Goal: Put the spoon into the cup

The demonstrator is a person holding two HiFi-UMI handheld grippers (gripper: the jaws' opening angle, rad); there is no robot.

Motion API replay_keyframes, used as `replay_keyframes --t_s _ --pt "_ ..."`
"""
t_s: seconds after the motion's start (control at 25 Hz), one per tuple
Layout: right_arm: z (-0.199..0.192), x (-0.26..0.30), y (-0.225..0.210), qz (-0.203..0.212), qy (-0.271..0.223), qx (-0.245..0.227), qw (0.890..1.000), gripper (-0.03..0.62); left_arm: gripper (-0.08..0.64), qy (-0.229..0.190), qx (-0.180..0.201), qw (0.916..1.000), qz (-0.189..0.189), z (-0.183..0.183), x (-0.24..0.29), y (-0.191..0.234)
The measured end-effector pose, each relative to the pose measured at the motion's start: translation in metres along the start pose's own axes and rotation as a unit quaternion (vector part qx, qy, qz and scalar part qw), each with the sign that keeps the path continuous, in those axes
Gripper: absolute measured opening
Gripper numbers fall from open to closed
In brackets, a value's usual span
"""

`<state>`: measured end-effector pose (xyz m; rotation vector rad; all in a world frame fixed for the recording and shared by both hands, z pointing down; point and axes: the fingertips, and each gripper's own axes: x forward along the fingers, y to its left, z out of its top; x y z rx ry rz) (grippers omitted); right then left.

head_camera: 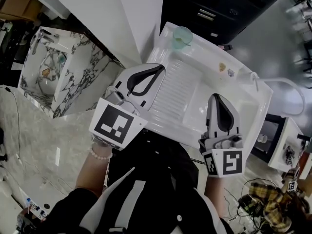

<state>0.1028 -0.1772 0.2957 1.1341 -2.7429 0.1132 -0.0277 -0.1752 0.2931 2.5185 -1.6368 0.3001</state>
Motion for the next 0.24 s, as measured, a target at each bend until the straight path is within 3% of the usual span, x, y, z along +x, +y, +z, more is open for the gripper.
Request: replay_keyframes --t_s 0.24 --pt "-0.0065 -0.0036 -0.0026 -0.004 0.01 -0.001 1.0 0.0 0.002 -0.002 -0.001 1.0 -0.003 -0.0012 0.0021 -0.0029"
